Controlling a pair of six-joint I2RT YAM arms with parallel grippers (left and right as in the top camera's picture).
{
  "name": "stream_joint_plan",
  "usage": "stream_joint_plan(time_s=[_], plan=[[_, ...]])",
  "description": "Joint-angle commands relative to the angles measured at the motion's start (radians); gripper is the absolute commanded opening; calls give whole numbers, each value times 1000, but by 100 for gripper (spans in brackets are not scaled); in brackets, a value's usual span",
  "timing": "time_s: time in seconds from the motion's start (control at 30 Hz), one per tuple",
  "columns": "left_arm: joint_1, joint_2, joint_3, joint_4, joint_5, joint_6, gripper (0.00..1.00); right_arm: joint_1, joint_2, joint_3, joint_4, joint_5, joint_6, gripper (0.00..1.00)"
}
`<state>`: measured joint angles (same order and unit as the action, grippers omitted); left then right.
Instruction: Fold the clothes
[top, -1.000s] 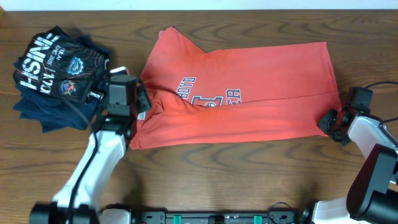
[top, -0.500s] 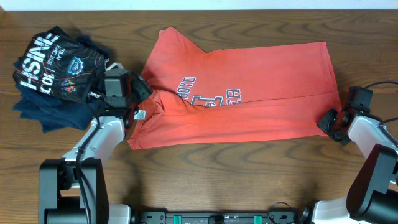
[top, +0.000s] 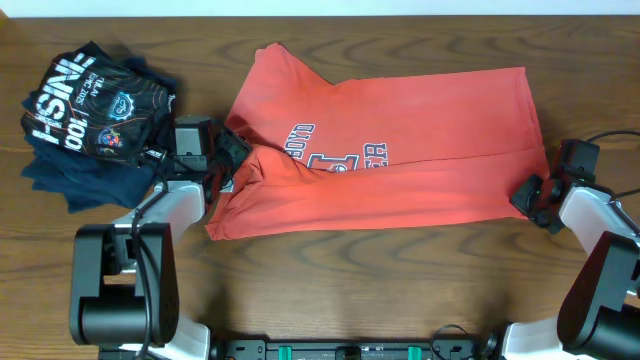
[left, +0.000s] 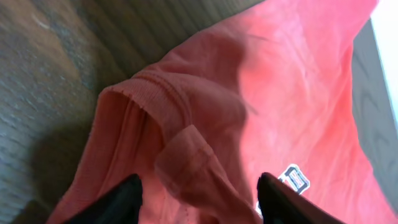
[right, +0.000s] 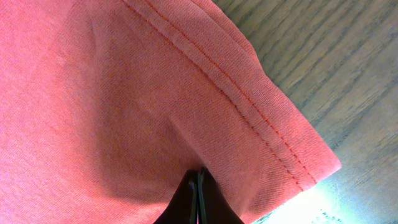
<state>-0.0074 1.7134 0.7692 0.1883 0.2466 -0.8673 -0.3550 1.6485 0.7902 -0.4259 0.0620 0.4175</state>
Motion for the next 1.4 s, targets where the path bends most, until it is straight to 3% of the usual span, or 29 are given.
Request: stream_joint_plan(time_s=[0.0, 0.07, 0.17, 0.3, 0.47, 0.57, 0.67, 0.73, 0.8, 0.97, 1.2, 1.37], plan=[[2, 11, 11, 18, 17, -25, 44, -22, 39, -40, -19, 69, 15, 2], [2, 11, 11, 32, 25, -25, 25, -22, 39, -40, -19, 69, 15, 3], [2, 11, 11, 35, 27, -25, 6, -22, 39, -40, -19, 69, 15, 2], [2, 11, 13, 74, 48, -5, 6, -22, 39, -40, -20, 69, 15, 2], [2, 11, 40, 251, 183, 10, 6, -22, 39, -40, -21, 68, 15, 2], [2, 11, 69, 381, 389, 9, 6, -22, 39, -40, -20, 69, 15, 2], [-4, 10, 87, 396, 705, 10, 6, -22, 39, -40, -19, 68, 15, 2], [-7, 10, 85, 318, 851, 70, 6, -22, 39, -40, -19, 69, 15, 2], [-5, 10, 85, 168, 891, 170, 6, -22, 39, -40, -19, 69, 15, 2], [5, 10, 85, -64, 853, 383, 6, -22, 39, -40, -20, 69, 14, 2], [4, 10, 85, -257, 845, 478, 6, -22, 39, -40, -20, 68, 14, 3], [4, 10, 85, -577, 839, 761, 6, -22, 39, -40, -19, 69, 14, 3]])
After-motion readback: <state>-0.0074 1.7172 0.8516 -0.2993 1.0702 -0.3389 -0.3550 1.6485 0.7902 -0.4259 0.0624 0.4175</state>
